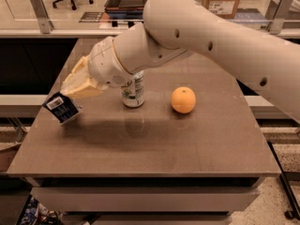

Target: Pick rxbar blueberry

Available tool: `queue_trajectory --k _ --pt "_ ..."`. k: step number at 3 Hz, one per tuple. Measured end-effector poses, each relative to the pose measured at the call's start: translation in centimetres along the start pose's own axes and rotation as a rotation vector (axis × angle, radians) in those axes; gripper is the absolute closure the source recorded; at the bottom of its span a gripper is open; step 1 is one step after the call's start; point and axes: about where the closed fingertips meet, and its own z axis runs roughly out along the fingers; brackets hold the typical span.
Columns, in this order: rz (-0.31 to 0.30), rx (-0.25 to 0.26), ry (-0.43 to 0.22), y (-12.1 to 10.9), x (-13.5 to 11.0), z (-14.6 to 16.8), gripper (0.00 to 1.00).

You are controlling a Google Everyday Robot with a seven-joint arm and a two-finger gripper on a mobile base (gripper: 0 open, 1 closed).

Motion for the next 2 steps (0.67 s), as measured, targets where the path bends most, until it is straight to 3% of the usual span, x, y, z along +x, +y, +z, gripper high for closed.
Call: queue_trajectory --k 2 --pt "-0.044 -0.028 -0.079 -2.6 -1.5 -1.1 1.00"
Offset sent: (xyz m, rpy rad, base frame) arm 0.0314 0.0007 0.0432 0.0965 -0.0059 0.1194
